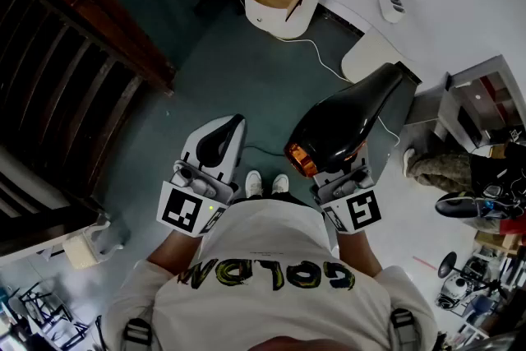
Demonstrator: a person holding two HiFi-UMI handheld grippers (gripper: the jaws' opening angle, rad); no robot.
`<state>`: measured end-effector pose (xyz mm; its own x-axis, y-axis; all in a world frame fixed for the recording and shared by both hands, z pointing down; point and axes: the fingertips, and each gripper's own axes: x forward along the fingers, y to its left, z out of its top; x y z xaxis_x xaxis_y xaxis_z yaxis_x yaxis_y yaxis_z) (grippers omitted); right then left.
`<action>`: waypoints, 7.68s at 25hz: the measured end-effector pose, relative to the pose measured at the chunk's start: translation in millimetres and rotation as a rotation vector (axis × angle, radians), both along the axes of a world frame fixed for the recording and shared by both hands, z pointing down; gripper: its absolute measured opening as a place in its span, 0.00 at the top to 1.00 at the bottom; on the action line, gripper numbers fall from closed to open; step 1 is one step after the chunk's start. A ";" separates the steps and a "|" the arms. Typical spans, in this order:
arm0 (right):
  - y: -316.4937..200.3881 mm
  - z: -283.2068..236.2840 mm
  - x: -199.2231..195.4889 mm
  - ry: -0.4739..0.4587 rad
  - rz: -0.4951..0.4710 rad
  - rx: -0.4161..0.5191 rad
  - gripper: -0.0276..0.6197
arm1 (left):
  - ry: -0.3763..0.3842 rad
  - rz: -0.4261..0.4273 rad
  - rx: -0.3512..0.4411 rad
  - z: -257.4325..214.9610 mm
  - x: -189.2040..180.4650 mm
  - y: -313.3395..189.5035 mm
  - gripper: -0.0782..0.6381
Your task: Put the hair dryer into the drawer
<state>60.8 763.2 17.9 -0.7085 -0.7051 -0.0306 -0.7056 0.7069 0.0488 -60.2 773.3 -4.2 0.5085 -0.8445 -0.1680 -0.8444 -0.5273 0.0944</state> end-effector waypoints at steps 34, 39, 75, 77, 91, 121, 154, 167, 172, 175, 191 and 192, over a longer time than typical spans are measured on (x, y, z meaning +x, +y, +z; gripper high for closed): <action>-277.6 11.7 9.2 -0.004 -0.003 -0.018 0.53 | -0.027 -0.052 -0.040 11.1 -0.7 -273.8 0.88; -335.4 11.1 24.8 0.006 -0.016 -0.013 0.53 | -0.031 -0.087 -0.034 7.8 7.8 -329.7 0.88; -695.2 28.4 -133.2 0.051 0.067 -0.055 0.53 | -0.011 0.046 -0.027 14.9 -138.9 -707.5 0.88; -707.7 27.6 -138.3 0.049 0.085 -0.052 0.53 | -0.010 0.065 -0.026 14.0 -143.3 -722.1 0.88; -785.8 42.4 -111.6 0.041 0.150 -0.119 0.53 | -0.025 0.146 -0.073 24.4 -108.9 -813.8 0.88; -751.5 258.5 -105.7 0.185 -0.277 -0.538 0.53 | -0.084 0.217 -0.359 224.5 -72.4 -832.4 0.88; -720.1 467.2 -98.5 0.275 -0.681 -1.093 0.53 | -0.193 0.380 -0.638 441.5 -33.1 -824.4 0.88; -765.5 524.2 -89.6 0.456 -0.599 -1.082 0.53 | -0.288 0.450 -0.653 478.2 -24.2 -844.0 0.88; -783.9 547.9 -91.4 0.486 -0.543 -1.084 0.53 | -0.317 0.462 -0.671 495.5 -25.1 -853.6 0.88; -793.7 556.8 -95.0 0.534 -0.507 -1.075 0.53 | -0.327 0.459 -0.688 501.2 -32.6 -858.9 0.88; -826.2 618.1 -83.2 0.976 -0.279 -0.958 0.53 | -0.322 0.408 -0.718 512.8 -49.8 -871.3 0.88; -827.2 623.8 -81.2 1.003 -0.270 -0.953 0.53 | -0.321 0.407 -0.718 513.3 -49.6 -871.3 0.88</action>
